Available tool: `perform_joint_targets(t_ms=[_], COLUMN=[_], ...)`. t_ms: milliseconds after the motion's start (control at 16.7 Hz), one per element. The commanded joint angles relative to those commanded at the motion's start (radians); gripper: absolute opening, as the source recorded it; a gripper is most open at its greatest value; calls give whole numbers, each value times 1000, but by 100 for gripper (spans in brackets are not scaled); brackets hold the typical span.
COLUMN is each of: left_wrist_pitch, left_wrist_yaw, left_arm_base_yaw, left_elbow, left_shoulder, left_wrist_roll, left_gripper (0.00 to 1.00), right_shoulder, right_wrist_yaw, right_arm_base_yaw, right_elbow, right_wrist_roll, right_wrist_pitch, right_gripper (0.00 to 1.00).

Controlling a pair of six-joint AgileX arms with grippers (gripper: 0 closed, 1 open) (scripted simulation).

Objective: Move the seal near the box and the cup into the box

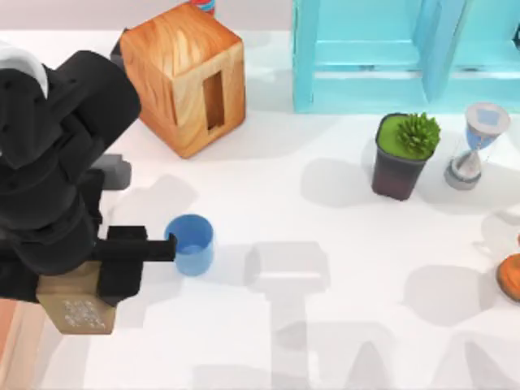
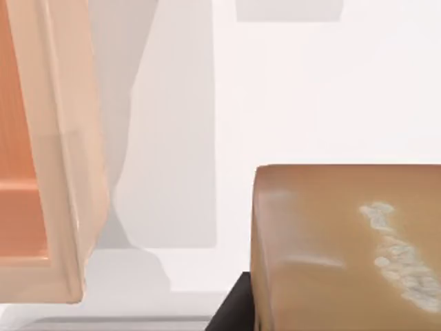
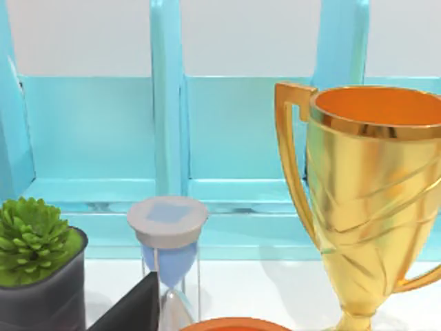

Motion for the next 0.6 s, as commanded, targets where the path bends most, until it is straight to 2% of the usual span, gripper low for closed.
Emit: perform_joint_targets(t_ms=[240, 600], left_wrist_pitch=[16, 152], left_wrist_yaw=[-1, -1], left_arm_base_yaw=[-2, 3], left_elbow=[-10, -129], left_shoulder=[4, 22], left_wrist_roll=[2, 5], left_gripper=[0, 0], right_shoulder=[0, 0], right_wrist_yaw=[0, 0], right_arm_base_yaw=[0, 0], right_elbow=[0, 0], right_wrist_roll=[0, 0], right_wrist_pitch=[0, 0], right_gripper=[100, 100])
